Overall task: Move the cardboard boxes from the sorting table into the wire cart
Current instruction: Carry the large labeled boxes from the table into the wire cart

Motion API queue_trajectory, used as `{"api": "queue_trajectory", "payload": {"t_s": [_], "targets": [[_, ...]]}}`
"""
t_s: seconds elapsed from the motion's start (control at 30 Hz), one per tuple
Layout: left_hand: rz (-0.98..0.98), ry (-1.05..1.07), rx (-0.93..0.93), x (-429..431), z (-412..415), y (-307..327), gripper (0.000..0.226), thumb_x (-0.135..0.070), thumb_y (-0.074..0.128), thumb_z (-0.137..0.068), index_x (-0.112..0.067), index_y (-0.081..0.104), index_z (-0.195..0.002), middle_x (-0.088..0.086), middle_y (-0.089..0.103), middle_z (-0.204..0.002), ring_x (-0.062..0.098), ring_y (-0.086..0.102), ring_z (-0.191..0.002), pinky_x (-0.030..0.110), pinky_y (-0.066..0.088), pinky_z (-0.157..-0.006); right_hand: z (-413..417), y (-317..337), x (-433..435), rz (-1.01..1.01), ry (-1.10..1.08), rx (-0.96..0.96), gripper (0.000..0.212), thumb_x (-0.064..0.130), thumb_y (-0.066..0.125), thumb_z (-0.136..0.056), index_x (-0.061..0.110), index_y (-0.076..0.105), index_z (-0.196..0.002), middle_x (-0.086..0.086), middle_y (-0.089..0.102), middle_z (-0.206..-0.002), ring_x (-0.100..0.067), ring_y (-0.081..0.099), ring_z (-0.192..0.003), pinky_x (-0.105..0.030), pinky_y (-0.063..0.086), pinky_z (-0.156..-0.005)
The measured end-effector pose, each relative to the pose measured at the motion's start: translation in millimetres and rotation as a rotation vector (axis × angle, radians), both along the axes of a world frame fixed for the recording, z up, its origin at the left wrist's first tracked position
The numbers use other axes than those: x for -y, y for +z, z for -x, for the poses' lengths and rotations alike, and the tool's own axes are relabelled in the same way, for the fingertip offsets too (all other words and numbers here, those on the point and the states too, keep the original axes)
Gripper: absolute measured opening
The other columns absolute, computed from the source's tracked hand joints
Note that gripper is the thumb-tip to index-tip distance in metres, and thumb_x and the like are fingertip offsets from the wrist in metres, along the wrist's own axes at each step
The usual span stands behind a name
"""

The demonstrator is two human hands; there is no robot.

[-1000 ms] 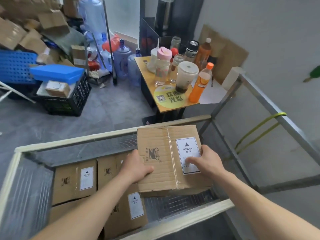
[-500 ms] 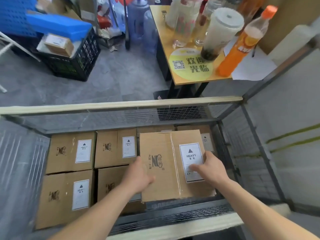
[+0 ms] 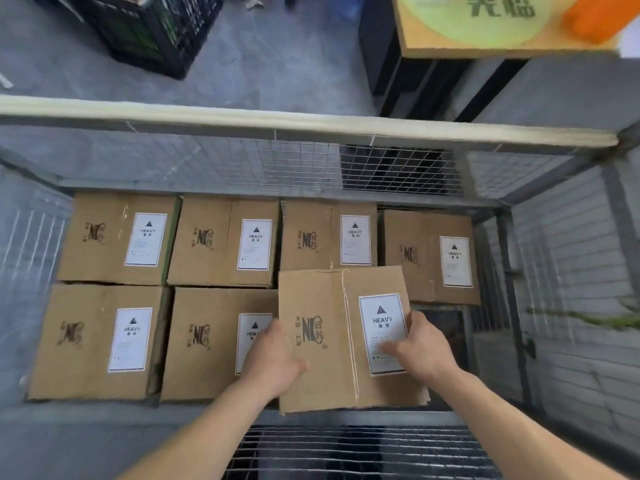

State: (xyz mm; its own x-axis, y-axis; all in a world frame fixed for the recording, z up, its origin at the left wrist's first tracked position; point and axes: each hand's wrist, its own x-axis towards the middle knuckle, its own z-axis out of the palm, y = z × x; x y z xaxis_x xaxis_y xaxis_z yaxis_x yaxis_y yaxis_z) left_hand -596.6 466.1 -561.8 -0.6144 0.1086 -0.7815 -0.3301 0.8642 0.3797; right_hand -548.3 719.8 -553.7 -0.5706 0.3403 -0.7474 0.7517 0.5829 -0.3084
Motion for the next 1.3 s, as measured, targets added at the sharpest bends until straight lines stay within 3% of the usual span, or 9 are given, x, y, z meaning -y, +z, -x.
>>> {"api": "queue_trajectory", "payload": {"t_s": [0.1,0.3,0.47,0.6,0.8,0.93,1.03,1.13,1.3], "targets": [[0.011,-0.009,0.035,-6,-2,-19,0.048,-0.017,0.075,-0.08,-0.019,0.047,-0.119,-0.002,0.059,-0.11,0.015,0.059,-0.096,0.028,0.051,-0.08,0,-21,-6,0.021,0.011,0.039,0.053,0.035,0.081,-0.076,0.023,0.046,-0.113,0.007,0.064,-0.109,-0.02,0.065,-0.098,-0.037,0.054,-0.083],[0.08,-0.051,0.053,-10,-4,-55,0.039,-0.014,0.07,-0.086,-0.015,0.043,-0.114,0.002,0.056,-0.108,0.017,0.057,-0.093,0.027,0.046,-0.073,-1,-65,-13,0.014,0.081,0.141,0.051,0.028,0.076,-0.082,0.023,0.042,-0.119,0.001,0.063,-0.122,-0.021,0.063,-0.106,-0.029,0.052,-0.075],[0.119,-0.084,0.159,-8,1,-85,0.046,-0.005,0.061,-0.087,-0.012,0.04,-0.128,0.004,0.058,-0.113,0.022,0.059,-0.102,0.032,0.052,-0.086,-4,-105,-12,0.042,0.09,0.21,0.054,0.016,0.075,-0.086,0.016,0.043,-0.128,-0.001,0.062,-0.128,-0.019,0.061,-0.104,-0.017,0.048,-0.063],[0.12,-0.104,0.28,-9,8,-106,0.07,-0.007,0.061,-0.089,-0.007,0.025,-0.149,0.01,0.054,-0.131,0.026,0.056,-0.117,0.032,0.049,-0.096,-6,-131,-10,0.067,0.044,0.27,0.058,0.011,0.078,-0.085,0.015,0.042,-0.131,-0.003,0.061,-0.128,-0.025,0.063,-0.115,-0.03,0.058,-0.079],[0.102,-0.123,0.292,-5,11,-109,0.076,-0.015,0.064,-0.091,-0.009,0.021,-0.154,0.008,0.05,-0.14,0.023,0.054,-0.118,0.03,0.049,-0.095,-7,-137,-1,0.118,0.061,0.278,0.053,0.012,0.078,-0.086,0.022,0.039,-0.121,-0.003,0.062,-0.131,-0.022,0.064,-0.108,-0.017,0.052,-0.058],[0.096,-0.21,0.135,-3,18,-71,0.07,-0.029,0.067,-0.089,-0.019,0.035,-0.15,0.004,0.05,-0.138,0.023,0.056,-0.117,0.034,0.049,-0.098,3,-101,5,0.049,0.156,0.177,0.054,0.021,0.073,-0.087,0.022,0.043,-0.132,0.0,0.066,-0.123,-0.021,0.066,-0.1,-0.03,0.058,-0.073],[0.119,-0.381,-0.006,-5,32,-23,0.063,-0.043,0.066,-0.088,-0.019,0.045,-0.143,0.005,0.047,-0.14,0.025,0.055,-0.12,0.04,0.049,-0.099,17,-52,12,-0.031,0.297,0.072,0.036,0.028,0.066,-0.087,0.028,0.055,-0.12,0.002,0.067,-0.112,-0.018,0.064,-0.09,-0.033,0.057,-0.075],[0.131,-0.546,-0.132,-11,49,38,0.067,-0.049,0.061,-0.091,-0.014,0.044,-0.145,0.006,0.037,-0.153,0.027,0.048,-0.131,0.04,0.047,-0.103,32,10,22,-0.113,0.373,0.041,0.042,0.04,0.061,-0.088,0.025,0.058,-0.127,0.0,0.063,-0.119,-0.021,0.063,-0.1,-0.038,0.057,-0.085],[0.081,-0.776,-0.376,-26,75,158,0.062,-0.052,0.057,-0.092,-0.017,0.043,-0.141,0.005,0.047,-0.143,0.025,0.045,-0.13,0.043,0.045,-0.101,39,129,34,-0.284,0.344,-0.116,0.05,0.046,0.061,-0.087,0.02,0.055,-0.129,-0.002,0.059,-0.132,-0.025,0.06,-0.116,-0.042,0.052,-0.098]]}}
